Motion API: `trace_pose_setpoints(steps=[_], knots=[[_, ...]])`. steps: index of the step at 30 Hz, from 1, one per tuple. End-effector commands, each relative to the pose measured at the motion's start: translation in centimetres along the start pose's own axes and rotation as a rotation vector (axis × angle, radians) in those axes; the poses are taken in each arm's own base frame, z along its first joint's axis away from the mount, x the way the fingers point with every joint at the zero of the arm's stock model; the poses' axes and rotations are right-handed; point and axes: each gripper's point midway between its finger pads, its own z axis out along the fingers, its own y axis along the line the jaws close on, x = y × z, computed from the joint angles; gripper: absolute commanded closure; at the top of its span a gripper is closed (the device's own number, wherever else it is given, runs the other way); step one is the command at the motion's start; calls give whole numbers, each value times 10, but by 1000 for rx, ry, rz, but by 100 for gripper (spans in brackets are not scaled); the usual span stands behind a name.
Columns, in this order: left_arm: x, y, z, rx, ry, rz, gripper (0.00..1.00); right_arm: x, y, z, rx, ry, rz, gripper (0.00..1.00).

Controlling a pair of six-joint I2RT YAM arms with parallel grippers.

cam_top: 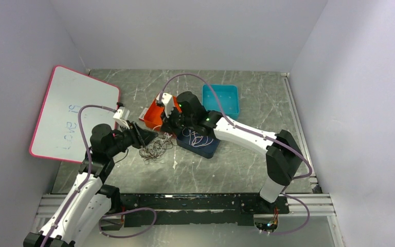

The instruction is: Untangle the cables

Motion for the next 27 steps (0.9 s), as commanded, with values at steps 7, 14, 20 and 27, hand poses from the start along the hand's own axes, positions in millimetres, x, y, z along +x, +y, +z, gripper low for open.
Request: trace_pose_setpoints(steps=[7, 14, 20, 27], knots=[[-34, -1, 3, -68, -66, 15, 33, -46, -34, -35, 296, -217, 271, 100], [-25, 1, 7, -44, -52, -3, 31, -69, -35, -69, 366, -382, 464, 100], [-21, 0, 6, -25, -59, 1, 34, -92, -41, -96, 421, -519, 573, 100], [-21, -10, 2, 30, -67, 26, 34, -116, -50, -115, 460, -655, 694, 100]])
